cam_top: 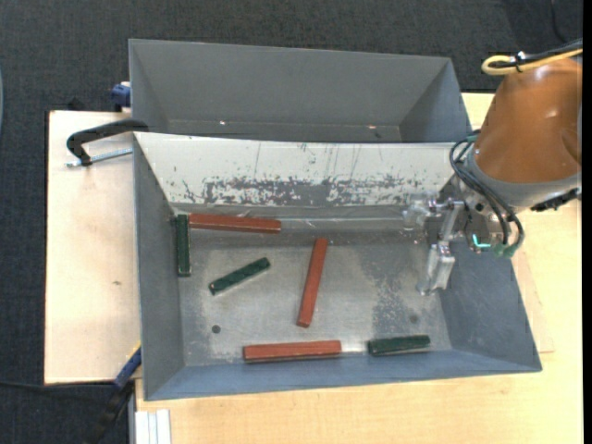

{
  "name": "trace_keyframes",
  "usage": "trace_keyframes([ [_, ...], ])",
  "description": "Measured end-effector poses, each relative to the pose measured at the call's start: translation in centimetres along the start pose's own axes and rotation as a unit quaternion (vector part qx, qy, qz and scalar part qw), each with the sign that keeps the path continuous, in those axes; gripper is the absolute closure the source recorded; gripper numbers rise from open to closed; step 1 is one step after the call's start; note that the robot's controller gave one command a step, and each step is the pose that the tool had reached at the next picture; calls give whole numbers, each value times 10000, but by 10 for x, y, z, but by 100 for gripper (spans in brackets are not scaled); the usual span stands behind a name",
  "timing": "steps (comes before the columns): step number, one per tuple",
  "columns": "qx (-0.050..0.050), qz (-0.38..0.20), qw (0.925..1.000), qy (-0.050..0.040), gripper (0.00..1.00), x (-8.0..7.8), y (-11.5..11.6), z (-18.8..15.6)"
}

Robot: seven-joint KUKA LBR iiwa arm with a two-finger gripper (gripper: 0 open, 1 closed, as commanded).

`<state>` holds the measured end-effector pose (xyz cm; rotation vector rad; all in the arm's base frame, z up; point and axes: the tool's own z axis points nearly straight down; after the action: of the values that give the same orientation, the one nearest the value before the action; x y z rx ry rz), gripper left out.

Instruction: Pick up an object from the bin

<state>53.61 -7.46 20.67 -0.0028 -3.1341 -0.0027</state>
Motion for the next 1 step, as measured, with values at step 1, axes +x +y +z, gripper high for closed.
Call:
trace_keyframes([
  [1,6,-13,10000,-44,100,-2,0,-4],
])
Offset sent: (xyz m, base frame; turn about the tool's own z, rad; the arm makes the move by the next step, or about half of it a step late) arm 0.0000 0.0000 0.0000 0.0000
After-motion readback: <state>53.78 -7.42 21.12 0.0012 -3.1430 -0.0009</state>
